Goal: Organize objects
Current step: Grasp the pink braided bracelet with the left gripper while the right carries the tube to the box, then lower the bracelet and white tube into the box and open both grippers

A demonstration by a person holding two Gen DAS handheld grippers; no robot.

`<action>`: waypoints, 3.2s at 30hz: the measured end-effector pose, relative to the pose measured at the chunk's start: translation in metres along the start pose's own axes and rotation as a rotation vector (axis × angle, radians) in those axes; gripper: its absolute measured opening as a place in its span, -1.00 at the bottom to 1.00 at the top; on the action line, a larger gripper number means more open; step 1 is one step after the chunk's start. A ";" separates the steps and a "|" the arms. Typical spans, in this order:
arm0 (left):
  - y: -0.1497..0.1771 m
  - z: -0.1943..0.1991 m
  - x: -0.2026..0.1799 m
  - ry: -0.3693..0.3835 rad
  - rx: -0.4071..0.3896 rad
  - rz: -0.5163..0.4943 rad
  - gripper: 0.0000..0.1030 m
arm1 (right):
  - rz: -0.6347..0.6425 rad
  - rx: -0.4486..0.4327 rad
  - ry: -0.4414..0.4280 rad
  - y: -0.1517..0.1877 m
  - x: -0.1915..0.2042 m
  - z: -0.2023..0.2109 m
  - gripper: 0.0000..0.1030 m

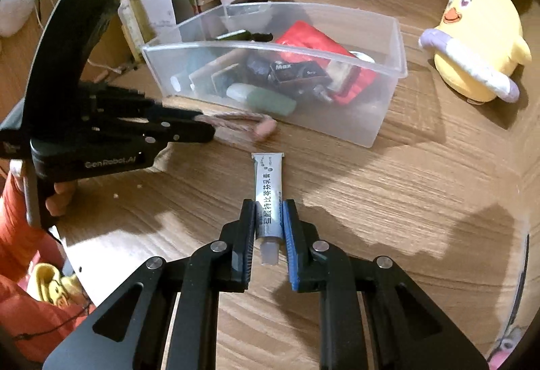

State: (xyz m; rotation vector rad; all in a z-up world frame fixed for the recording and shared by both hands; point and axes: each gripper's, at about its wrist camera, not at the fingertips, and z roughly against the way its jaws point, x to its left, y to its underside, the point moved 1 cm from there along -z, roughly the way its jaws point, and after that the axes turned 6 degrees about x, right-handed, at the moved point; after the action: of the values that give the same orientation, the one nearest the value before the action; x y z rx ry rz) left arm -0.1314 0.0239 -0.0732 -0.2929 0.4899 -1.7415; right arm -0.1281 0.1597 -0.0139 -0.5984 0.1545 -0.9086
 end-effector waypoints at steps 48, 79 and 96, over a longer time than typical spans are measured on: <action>-0.055 0.087 0.078 0.016 -0.308 0.257 -0.89 | -0.082 -0.146 -0.088 -0.128 0.005 -0.005 -0.71; -0.016 0.104 0.039 -0.077 -0.393 0.171 0.23 | -0.011 -0.291 0.133 -0.093 0.030 0.049 0.10; 0.016 0.099 0.015 -0.077 -0.408 0.199 0.85 | -0.108 -0.296 0.122 -0.059 0.020 0.058 0.54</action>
State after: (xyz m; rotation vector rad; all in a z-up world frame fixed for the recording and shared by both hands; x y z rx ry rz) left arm -0.0760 -0.0103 0.0054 -0.5782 0.7909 -1.4231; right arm -0.1349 0.1413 0.0690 -0.8317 0.3743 -1.0362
